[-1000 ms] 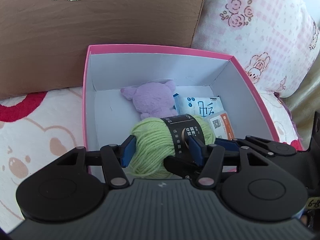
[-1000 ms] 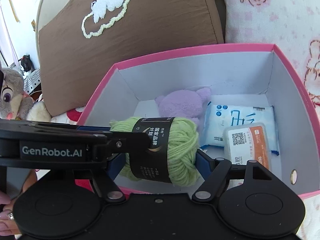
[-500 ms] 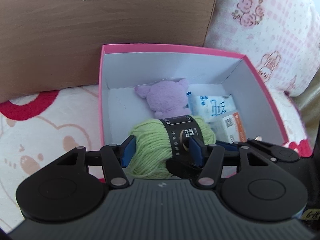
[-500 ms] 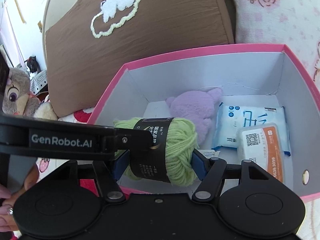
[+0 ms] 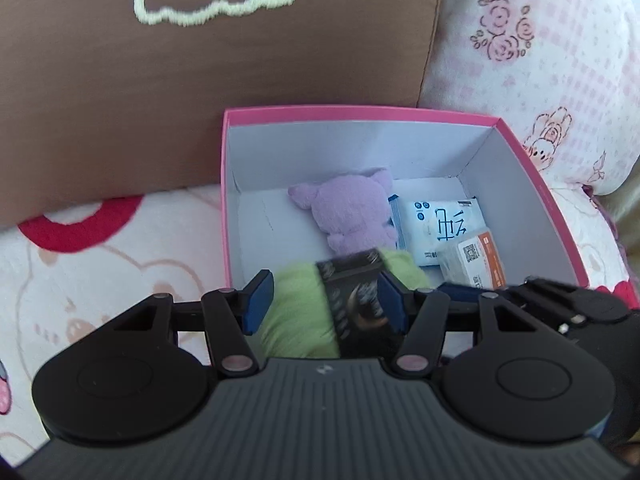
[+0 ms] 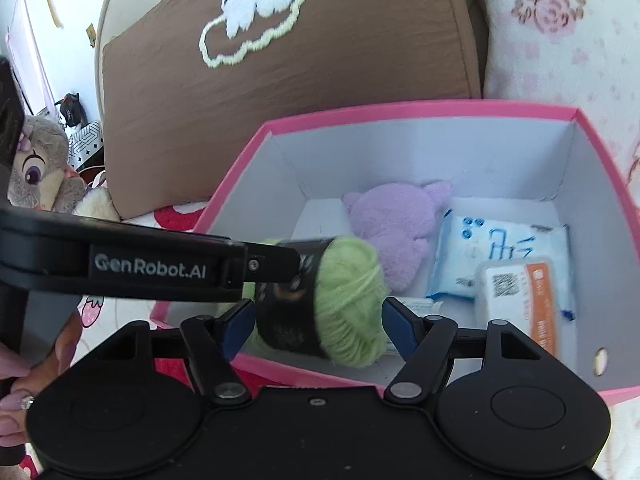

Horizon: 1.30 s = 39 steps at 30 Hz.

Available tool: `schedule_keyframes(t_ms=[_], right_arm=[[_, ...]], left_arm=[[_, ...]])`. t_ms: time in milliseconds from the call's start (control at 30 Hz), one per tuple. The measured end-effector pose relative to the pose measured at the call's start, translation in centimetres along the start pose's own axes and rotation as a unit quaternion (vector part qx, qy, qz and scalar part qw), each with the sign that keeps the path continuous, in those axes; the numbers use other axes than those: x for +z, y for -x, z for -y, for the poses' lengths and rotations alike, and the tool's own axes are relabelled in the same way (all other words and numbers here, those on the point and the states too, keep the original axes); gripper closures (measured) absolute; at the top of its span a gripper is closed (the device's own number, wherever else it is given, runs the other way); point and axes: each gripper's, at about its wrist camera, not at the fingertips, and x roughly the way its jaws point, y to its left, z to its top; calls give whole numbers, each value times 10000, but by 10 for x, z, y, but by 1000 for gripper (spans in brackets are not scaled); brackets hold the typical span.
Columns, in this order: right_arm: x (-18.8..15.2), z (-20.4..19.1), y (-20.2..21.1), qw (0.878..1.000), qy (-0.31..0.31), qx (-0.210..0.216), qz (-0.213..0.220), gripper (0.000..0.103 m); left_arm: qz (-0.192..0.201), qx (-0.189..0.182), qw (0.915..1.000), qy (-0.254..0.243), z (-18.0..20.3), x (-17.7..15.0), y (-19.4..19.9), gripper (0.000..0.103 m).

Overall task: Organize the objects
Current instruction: 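Lower the yarn ball beside the plush and open the left tool, then withdraw the left tool from the pink box toward the orange sponge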

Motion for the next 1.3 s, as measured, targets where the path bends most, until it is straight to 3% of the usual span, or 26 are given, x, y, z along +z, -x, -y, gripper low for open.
schedule_keyframes(t_ms=[267, 600, 833, 1300], right_arm=[[6, -6, 37, 9989, 290, -354, -24, 27], [15, -37, 80, 9966, 679, -437, -146, 27], [19, -55, 123, 9948, 887, -498, 44, 27], [-9, -69, 184, 9910, 1214, -556, 125, 26]], left_arm=[[-107, -74, 9998, 168, 2, 0, 25, 47], [0, -227, 9995, 223, 9, 3, 88, 47], [136, -125, 9997, 157, 14, 1, 130, 47], [-172, -311, 9993, -108, 39, -29, 172, 46]])
